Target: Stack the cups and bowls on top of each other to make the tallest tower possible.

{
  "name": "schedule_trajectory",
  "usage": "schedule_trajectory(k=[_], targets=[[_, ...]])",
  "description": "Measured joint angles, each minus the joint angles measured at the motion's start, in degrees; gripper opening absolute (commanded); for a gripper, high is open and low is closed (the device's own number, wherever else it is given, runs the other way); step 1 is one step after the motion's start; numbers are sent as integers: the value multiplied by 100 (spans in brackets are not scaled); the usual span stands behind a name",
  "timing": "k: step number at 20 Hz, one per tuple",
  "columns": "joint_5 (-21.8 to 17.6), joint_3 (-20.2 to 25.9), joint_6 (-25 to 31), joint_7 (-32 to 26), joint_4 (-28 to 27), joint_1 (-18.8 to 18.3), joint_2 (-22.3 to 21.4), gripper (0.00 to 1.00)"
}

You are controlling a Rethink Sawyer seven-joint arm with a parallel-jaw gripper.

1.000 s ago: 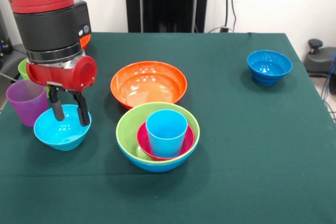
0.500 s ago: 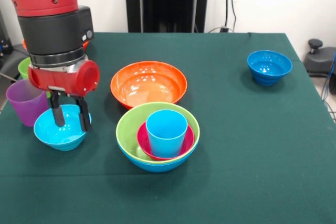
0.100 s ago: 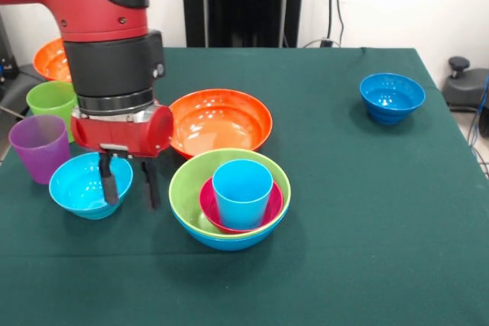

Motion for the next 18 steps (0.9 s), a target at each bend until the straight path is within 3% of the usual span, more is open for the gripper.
schedule_trajectory(k=[18], targets=[[-17,0,-17,0,7,60,5,100]])
